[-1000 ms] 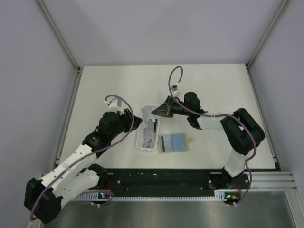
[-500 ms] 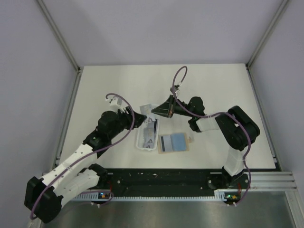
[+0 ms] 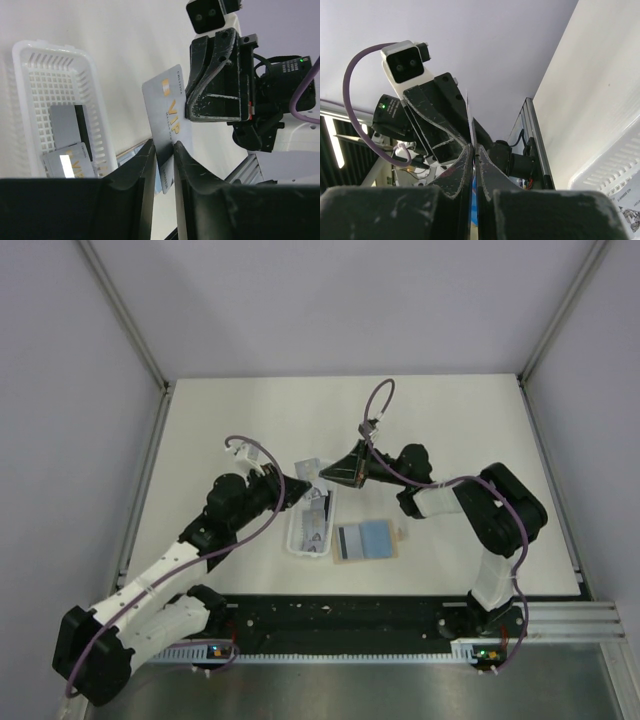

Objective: Put the credit cards into the card holder
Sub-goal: Pick up the credit card from the storage box.

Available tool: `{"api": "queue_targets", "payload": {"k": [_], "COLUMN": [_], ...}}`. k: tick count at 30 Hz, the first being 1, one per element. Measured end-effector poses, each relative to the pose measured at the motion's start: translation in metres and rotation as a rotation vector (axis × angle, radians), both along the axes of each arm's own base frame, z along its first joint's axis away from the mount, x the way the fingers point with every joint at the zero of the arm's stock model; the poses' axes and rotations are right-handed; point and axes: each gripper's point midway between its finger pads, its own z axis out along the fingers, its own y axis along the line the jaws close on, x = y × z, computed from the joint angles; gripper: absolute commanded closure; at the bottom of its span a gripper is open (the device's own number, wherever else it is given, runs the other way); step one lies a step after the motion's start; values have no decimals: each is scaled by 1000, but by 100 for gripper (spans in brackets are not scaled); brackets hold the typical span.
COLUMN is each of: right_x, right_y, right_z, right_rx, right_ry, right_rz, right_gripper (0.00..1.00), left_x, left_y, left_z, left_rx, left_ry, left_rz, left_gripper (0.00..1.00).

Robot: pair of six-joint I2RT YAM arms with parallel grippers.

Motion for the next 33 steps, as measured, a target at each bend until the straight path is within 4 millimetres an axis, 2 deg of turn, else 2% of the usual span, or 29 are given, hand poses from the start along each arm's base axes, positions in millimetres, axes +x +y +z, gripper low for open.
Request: {"api": "queue_targets", "payload": {"k": [2,5,18,22,29,33], "right_x": [0,0,-1,-2,-2,-3], "right_y": [-1,-2,-2,-2,-2,-2], "right_z": [-1,-5,-3,-3,-3,-4], "right_rx": [-3,-8,-3,-3,-5,-6], "right_ry": [2,12,-1,-2,1,2], "right_rz": [-3,-7,1,4,7,9], "right_gripper": [100,100,100,100,86,83], "left_x": [0,0,-3,-3,-3,-3], "left_y": [-1,-3,-2,-1,-2,-1], "left_z": [4,11,13,12,12,11], "left_rx": [-14,-36,-39,-36,-33,-31], "left_ry": [-7,-24,-26,-23,-24,-26], "left_rz": [-5,-14,-13,-13,-15,-14], "left_gripper": [94,100,100,92,93,93]}}
